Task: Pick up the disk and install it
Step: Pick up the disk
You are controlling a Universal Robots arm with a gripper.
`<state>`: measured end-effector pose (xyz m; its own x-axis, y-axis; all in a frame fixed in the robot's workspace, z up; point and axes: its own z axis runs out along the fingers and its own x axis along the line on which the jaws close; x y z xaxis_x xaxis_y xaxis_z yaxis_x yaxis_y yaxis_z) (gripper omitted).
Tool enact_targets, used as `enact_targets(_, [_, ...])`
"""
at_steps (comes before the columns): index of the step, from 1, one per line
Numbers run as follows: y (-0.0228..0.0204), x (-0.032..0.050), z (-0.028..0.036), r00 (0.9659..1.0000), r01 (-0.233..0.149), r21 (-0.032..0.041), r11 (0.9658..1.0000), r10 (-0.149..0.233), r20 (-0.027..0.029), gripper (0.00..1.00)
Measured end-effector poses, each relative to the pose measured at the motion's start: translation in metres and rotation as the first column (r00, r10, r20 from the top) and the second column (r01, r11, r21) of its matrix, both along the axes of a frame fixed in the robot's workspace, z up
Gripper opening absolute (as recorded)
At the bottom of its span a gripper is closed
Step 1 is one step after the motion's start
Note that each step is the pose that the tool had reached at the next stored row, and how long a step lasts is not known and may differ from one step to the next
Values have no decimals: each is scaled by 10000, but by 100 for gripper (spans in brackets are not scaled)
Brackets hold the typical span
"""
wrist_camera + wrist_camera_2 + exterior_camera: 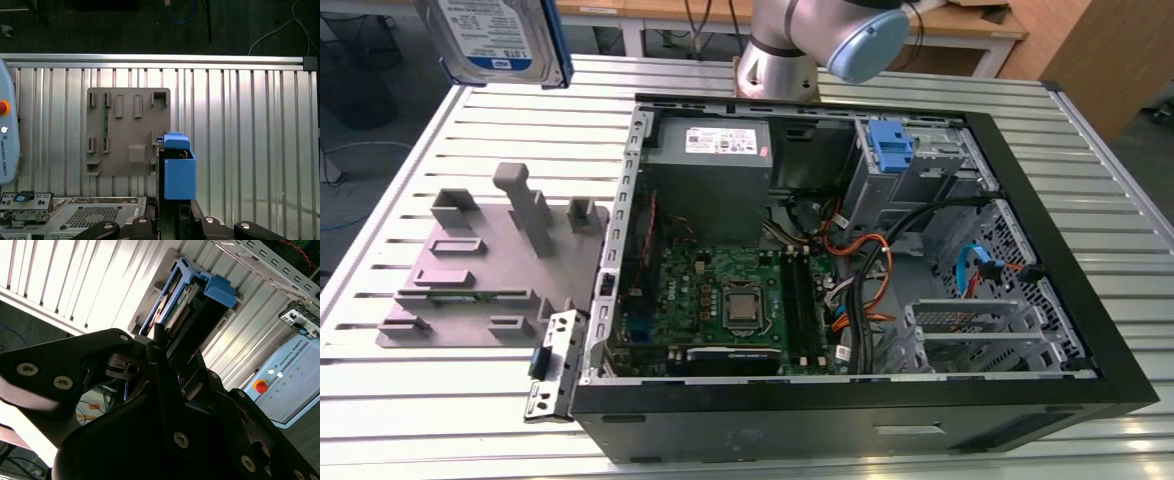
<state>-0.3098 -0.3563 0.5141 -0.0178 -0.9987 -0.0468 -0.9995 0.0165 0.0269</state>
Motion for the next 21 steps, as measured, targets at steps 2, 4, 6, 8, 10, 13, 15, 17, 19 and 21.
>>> enact_targets(2, [0,30,-1,10000,0,1,10000,0,1,35])
enact_targets(4, [0,55,0,10000,0,0,10000,0,1,35])
enact_targets(6, [0,76,-1,10000,0,0,10000,0,1,35])
enact_targets(8, [0,96,0,10000,0,0,10000,0,0,35])
enact_targets(10, [0,113,-1,10000,0,0,10000,0,1,35])
enact_targets(13, [0,133,-1,10000,0,1,10000,0,1,35])
enact_targets(15, [0,141,0,10000,1,0,10000,-1,0,35])
enact_targets(17, [0,145,-1,10000,1,1,10000,-1,1,35])
enact_targets(19, [0,153,-1,10000,0,0,10000,0,1,35])
enact_targets(21, [0,155,-1,10000,1,0,10000,-1,1,35])
